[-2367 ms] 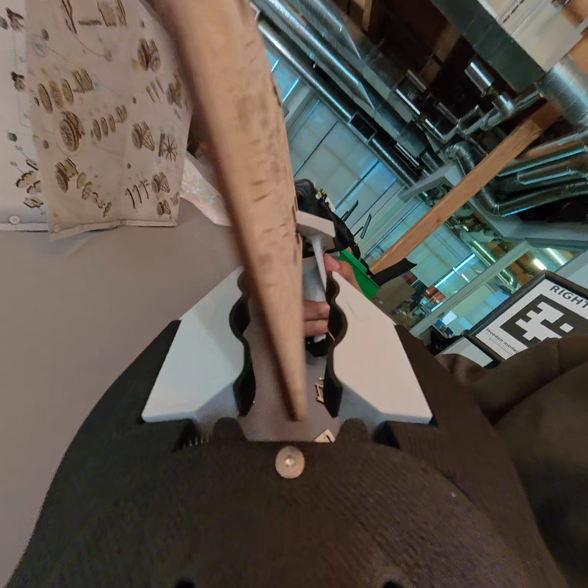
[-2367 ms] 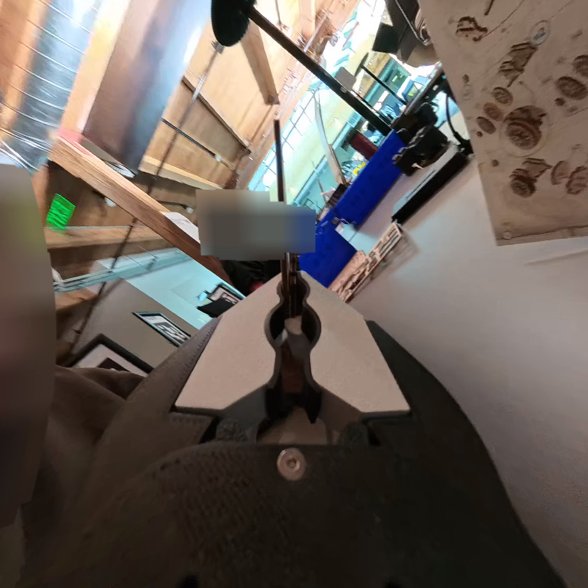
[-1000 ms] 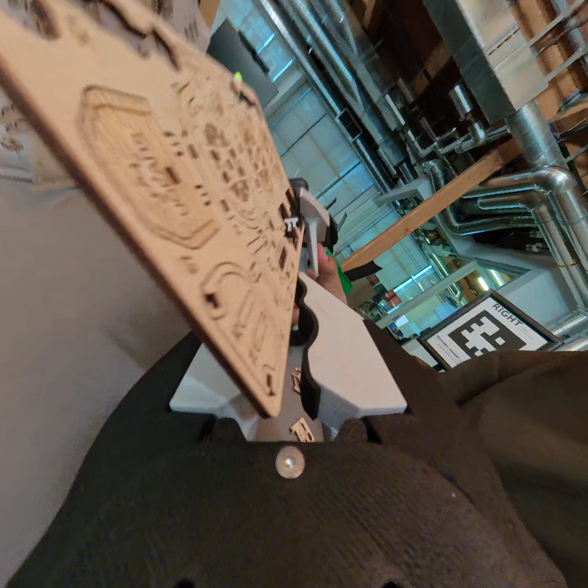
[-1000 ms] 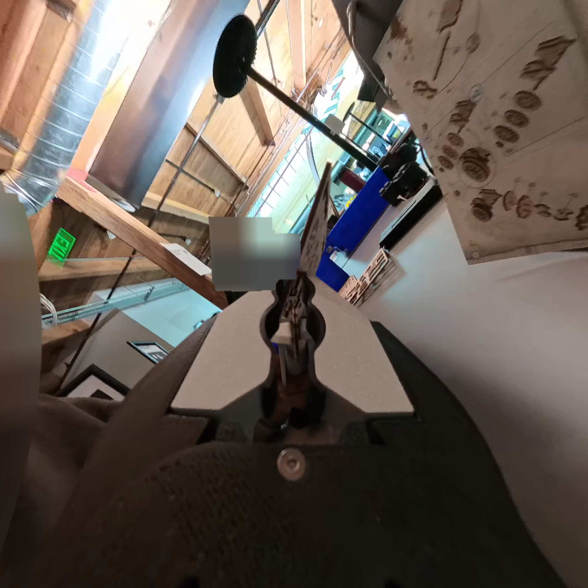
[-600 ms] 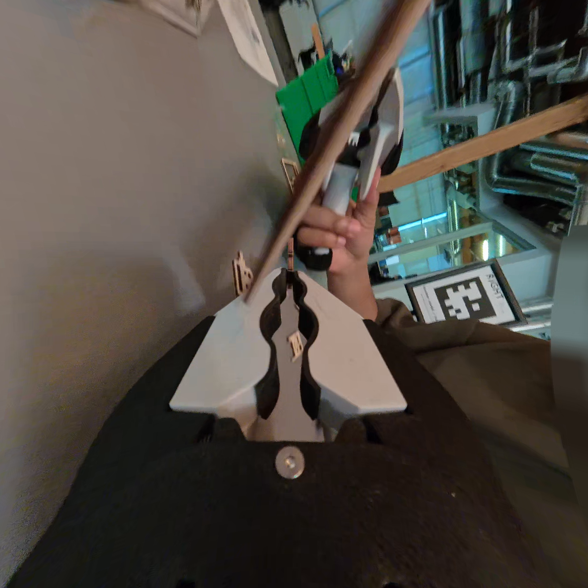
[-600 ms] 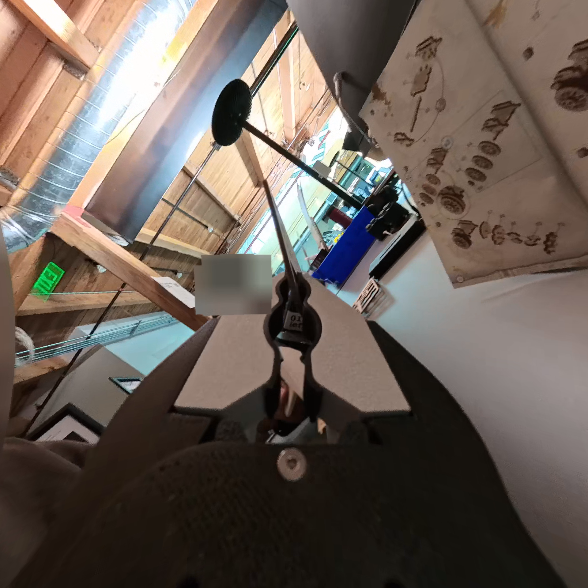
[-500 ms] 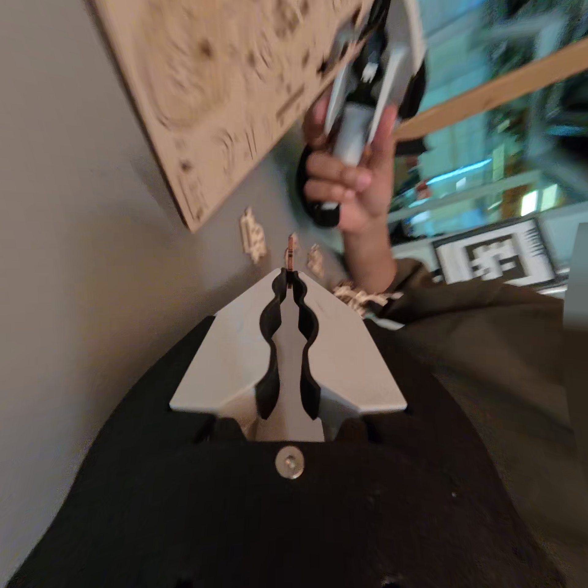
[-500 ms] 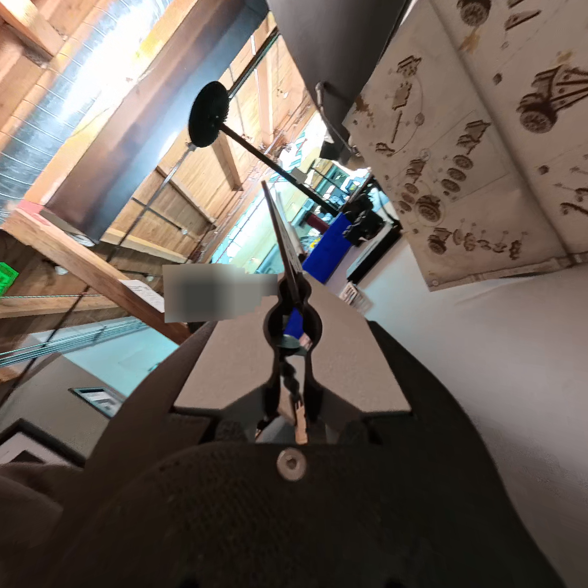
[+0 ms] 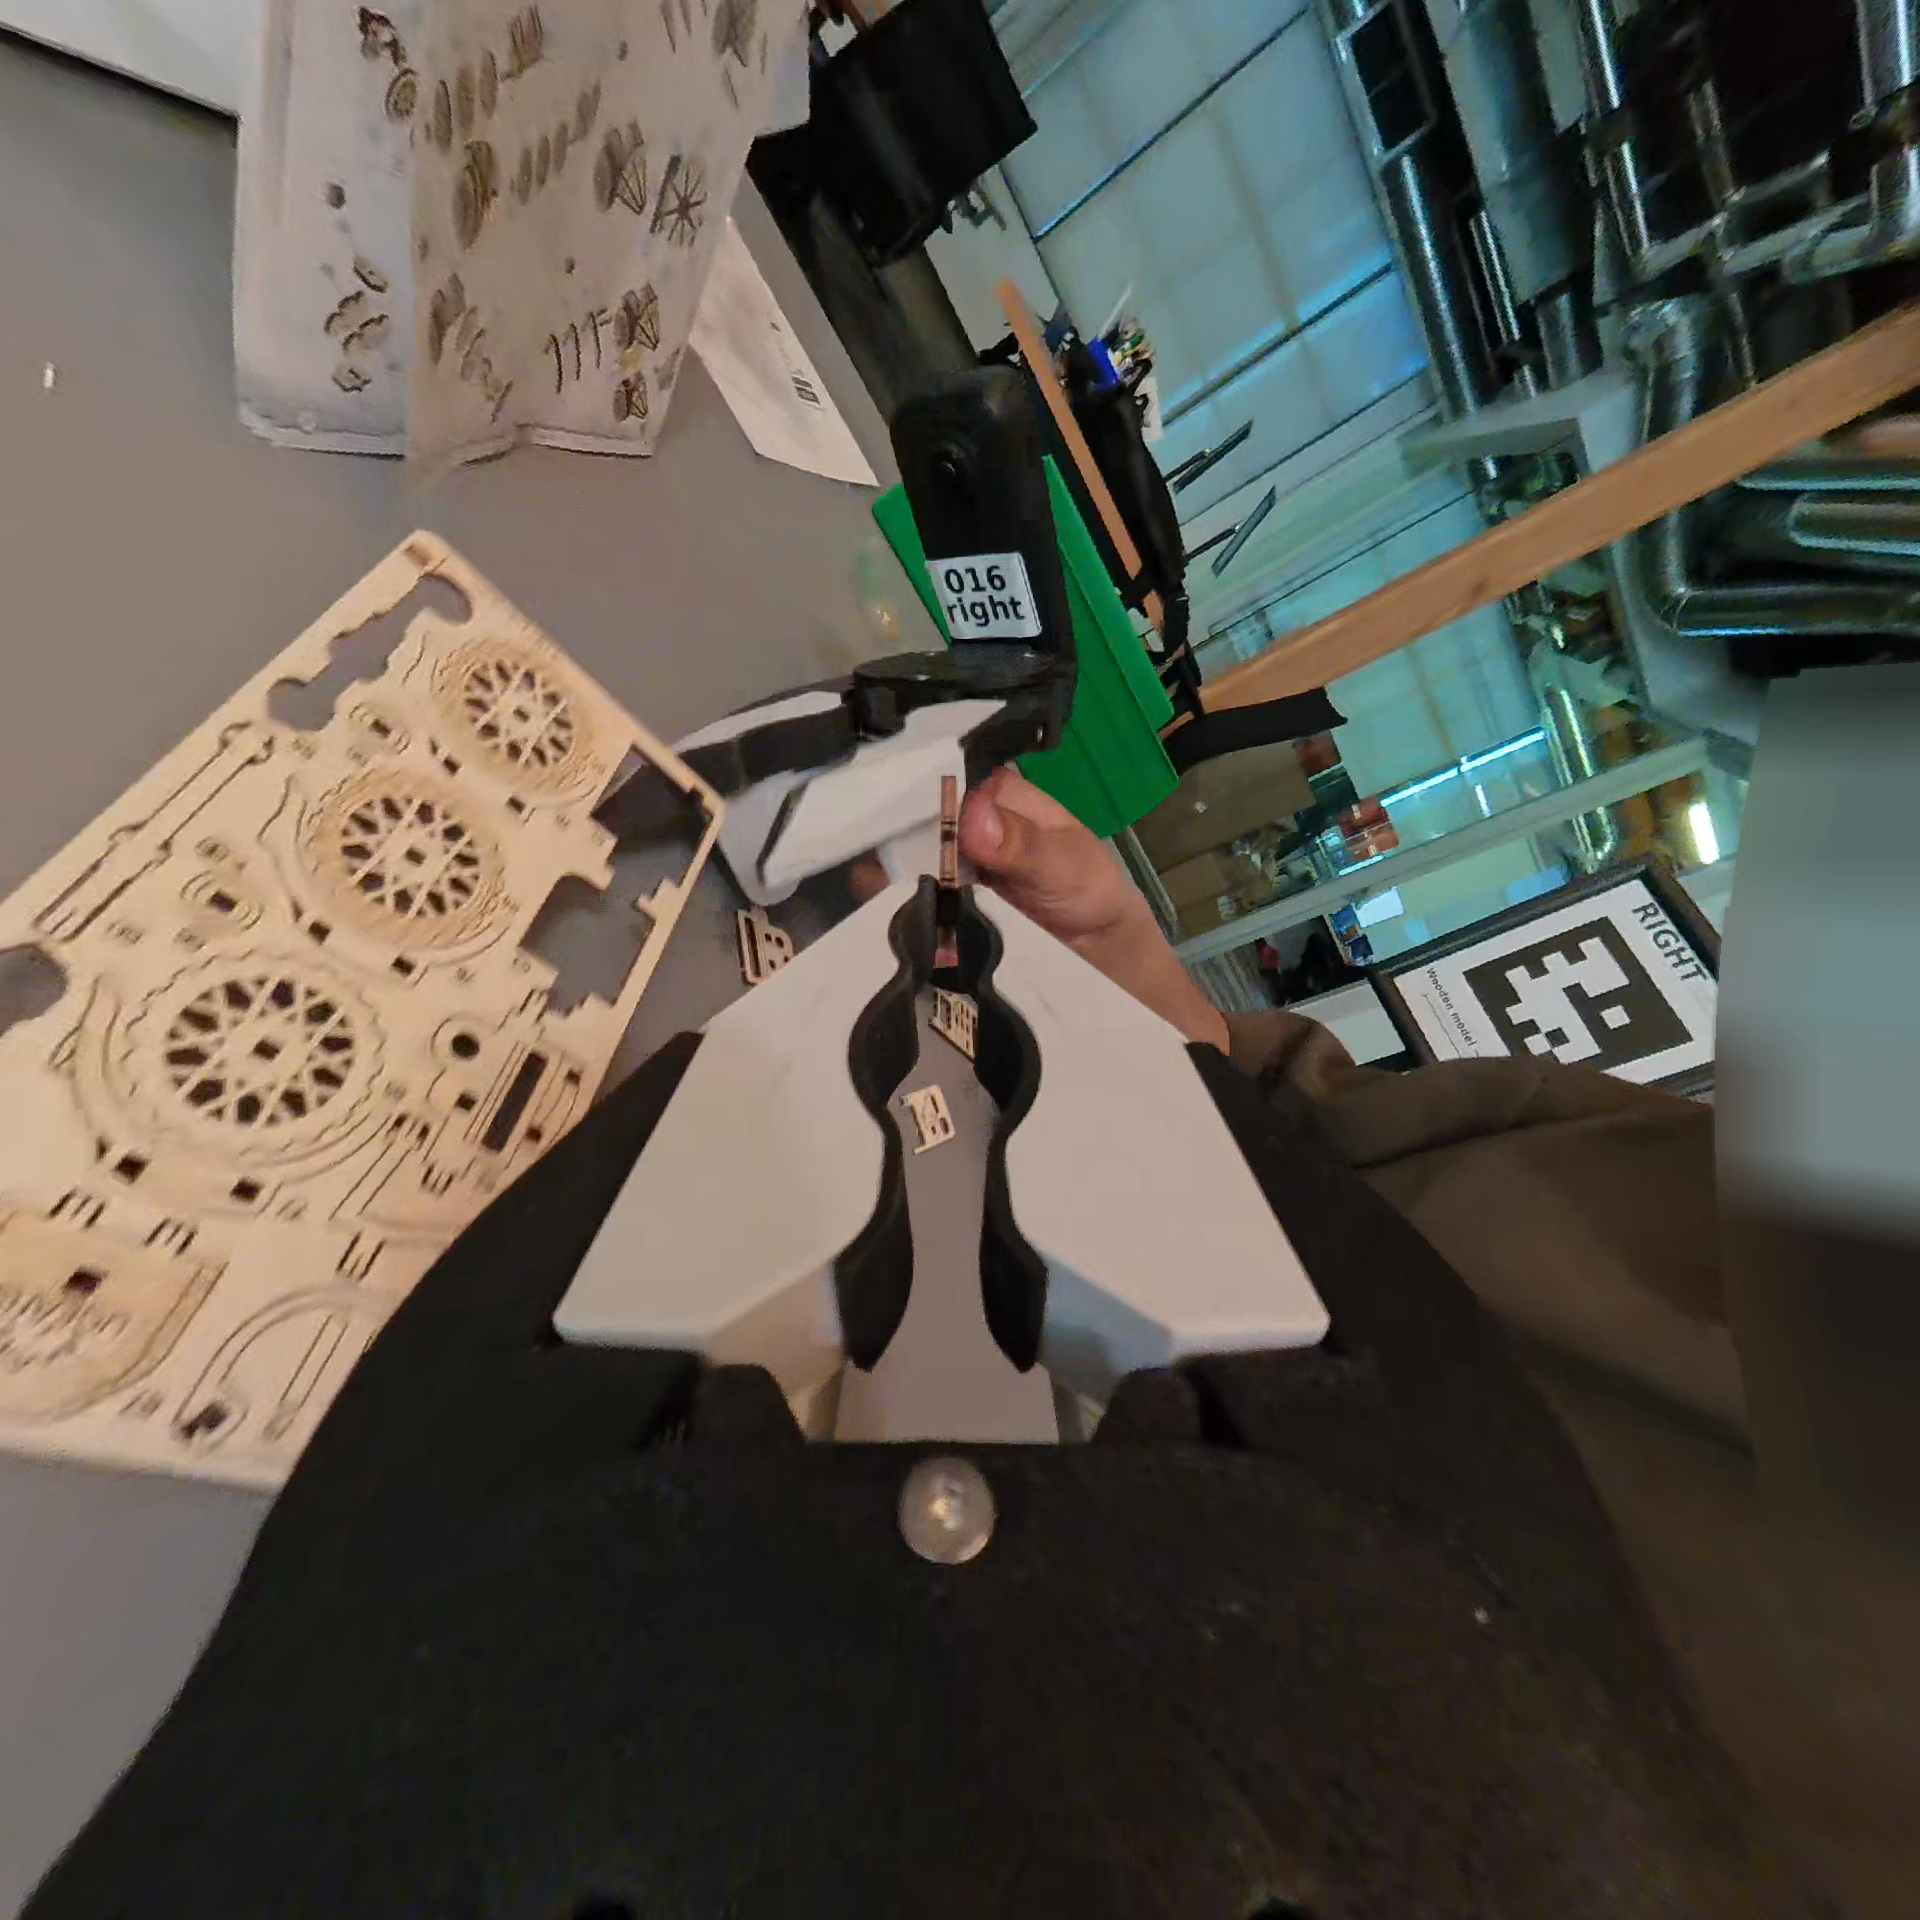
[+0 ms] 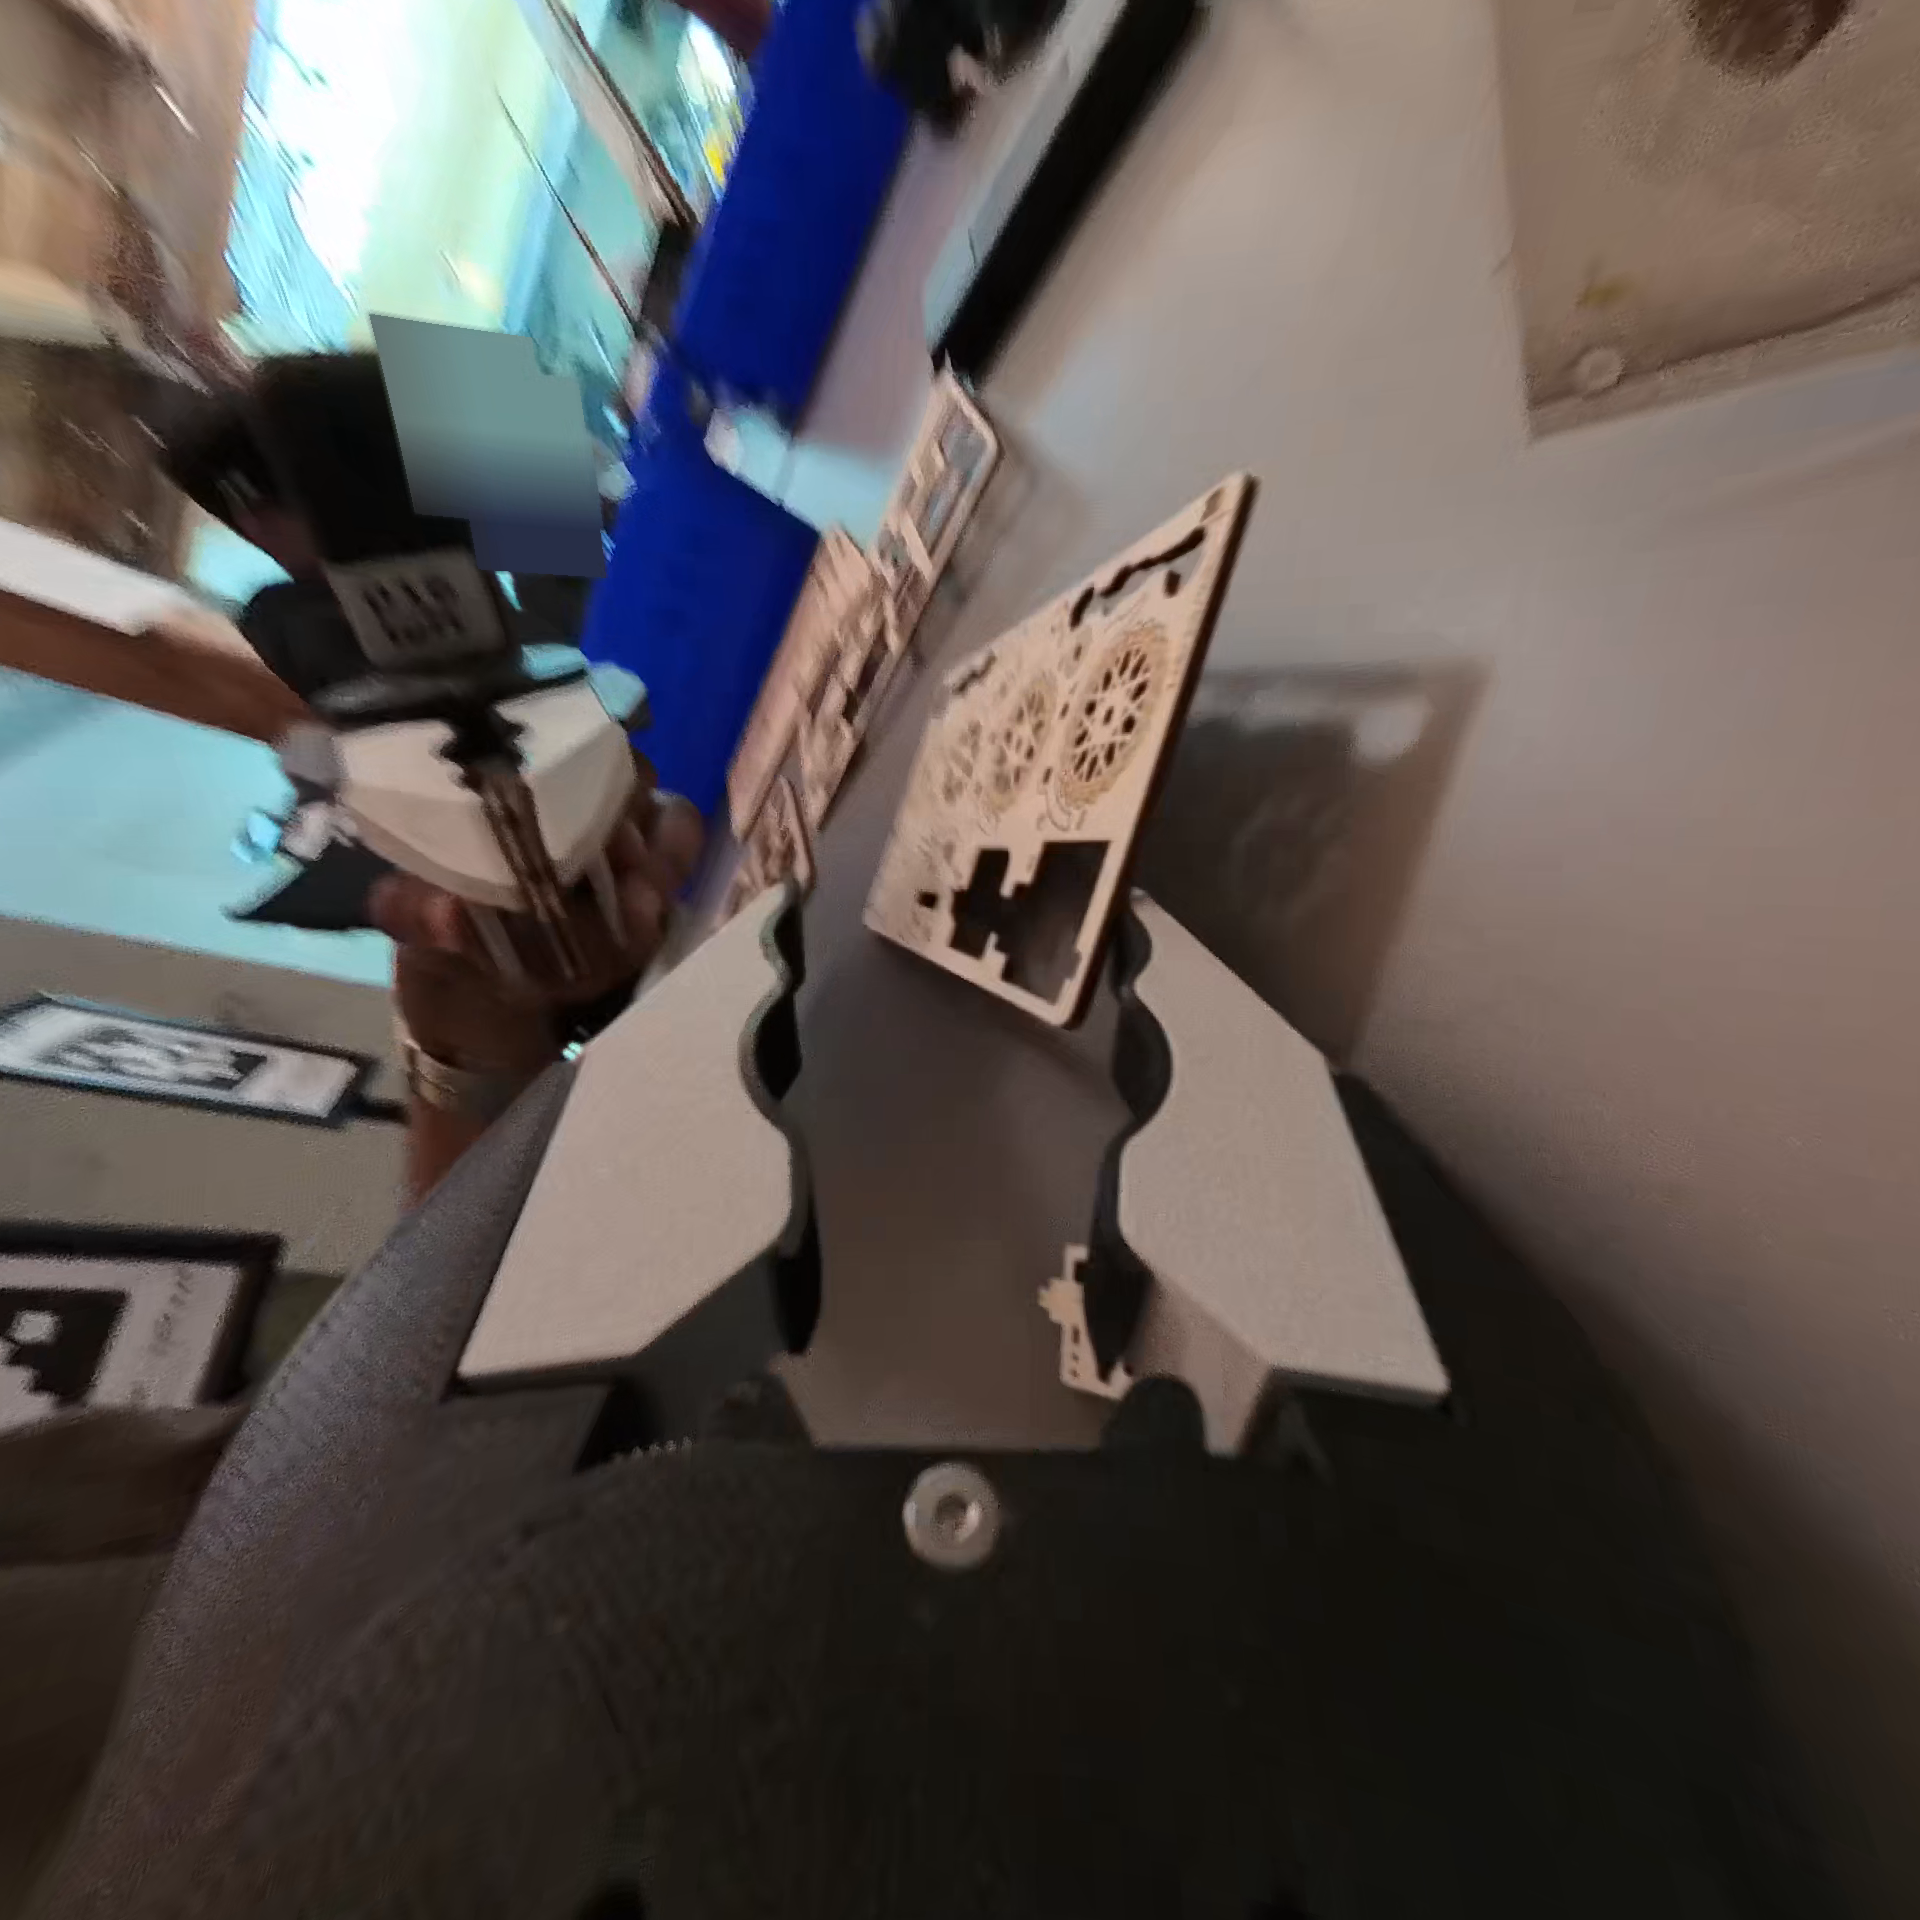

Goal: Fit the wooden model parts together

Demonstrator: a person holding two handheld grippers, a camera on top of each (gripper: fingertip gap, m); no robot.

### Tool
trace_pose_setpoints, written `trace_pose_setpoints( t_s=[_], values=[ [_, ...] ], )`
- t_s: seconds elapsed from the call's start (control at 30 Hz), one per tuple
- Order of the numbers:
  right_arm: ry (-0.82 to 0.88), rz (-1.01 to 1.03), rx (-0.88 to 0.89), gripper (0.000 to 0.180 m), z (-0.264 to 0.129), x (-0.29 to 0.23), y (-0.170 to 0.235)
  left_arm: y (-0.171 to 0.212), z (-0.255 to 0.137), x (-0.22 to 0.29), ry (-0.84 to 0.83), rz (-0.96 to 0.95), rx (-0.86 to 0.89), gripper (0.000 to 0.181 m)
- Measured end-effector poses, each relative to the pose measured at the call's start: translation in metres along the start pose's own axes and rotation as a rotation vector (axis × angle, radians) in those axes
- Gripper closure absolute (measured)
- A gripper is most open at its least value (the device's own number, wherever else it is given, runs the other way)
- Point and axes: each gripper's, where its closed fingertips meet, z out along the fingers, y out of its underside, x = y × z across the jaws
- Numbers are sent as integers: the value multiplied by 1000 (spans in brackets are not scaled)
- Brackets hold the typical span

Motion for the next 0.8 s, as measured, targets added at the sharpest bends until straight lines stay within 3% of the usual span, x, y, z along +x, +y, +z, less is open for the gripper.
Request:
trace_pose_setpoints(
  t_s=[0.27, 0.33, 0.5, 0.63, 0.8],
  values=[
    [229, -195, -99, 114, -32, 27, 8, -6, 26, 4, 82, -12, 71, 180],
    [201, -224, -88, 125, -34, 19, 6, -8, 31, 4, 117, -21, 103, 180],
    [167, -293, 14, 132, -41, 6, -10, -16, 35, -7, 104, 3, 190, 180],
    [146, -555, 203, 125, -65, -16, -39, -29, 26, -10, 122, 2, 318, 180],
    [203, -1045, 356, 132, -80, -45, -44, -26, 35, -12, 245, -89, 379, 180]
  ],
)
